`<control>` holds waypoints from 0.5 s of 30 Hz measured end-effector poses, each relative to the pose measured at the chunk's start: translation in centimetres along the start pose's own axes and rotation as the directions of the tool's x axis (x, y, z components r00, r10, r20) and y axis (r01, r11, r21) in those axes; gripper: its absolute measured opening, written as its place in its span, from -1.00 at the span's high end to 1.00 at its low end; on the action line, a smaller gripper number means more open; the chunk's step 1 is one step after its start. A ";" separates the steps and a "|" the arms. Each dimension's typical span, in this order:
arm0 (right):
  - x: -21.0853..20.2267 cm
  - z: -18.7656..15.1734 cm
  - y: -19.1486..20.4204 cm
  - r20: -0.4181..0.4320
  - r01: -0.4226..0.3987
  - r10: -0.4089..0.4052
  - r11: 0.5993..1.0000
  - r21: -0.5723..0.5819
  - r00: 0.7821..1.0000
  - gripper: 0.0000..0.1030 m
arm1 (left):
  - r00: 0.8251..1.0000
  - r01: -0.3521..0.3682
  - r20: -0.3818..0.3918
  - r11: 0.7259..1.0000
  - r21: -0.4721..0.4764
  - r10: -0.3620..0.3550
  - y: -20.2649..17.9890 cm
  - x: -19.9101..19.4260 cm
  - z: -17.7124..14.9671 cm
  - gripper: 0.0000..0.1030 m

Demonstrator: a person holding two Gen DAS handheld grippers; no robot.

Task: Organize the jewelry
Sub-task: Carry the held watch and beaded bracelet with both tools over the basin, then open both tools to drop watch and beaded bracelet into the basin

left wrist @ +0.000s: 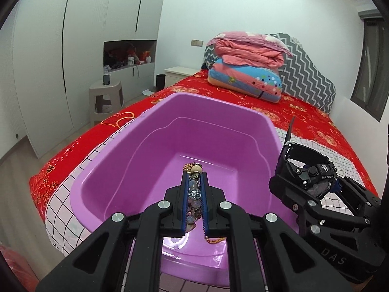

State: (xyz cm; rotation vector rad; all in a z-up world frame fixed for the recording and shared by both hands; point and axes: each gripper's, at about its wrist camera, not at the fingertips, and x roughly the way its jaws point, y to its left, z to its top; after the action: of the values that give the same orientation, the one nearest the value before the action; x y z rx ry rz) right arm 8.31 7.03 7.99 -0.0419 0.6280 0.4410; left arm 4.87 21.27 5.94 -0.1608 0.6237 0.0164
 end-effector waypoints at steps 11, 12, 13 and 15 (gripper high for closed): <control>3.6 0.4 1.1 -0.089 0.008 -0.013 0.998 -0.056 0.996 -0.32 | 0.994 -0.042 -0.097 0.999 -0.025 0.040 2.0 3.2 -0.7 0.81; 3.8 0.4 1.0 -0.100 0.008 -0.013 0.998 -0.054 0.995 -0.32 | 0.994 -0.045 -0.102 0.999 -0.026 0.042 2.0 3.3 -0.8 0.81; 4.0 0.4 0.9 -0.109 0.007 -0.012 0.999 -0.050 0.994 -0.32 | 0.994 -0.052 -0.103 0.998 -0.024 0.049 2.1 3.4 -0.8 0.81; 4.3 0.5 0.5 -0.113 -0.002 -0.002 0.999 -0.032 0.994 -0.33 | 0.993 -0.069 -0.097 0.997 -0.021 0.067 2.1 3.3 -0.8 0.80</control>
State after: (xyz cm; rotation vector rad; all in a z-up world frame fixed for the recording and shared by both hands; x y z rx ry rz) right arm 11.47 9.24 5.98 -0.0983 0.7324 0.4508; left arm 6.97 23.15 3.03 -0.1642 0.7253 0.0821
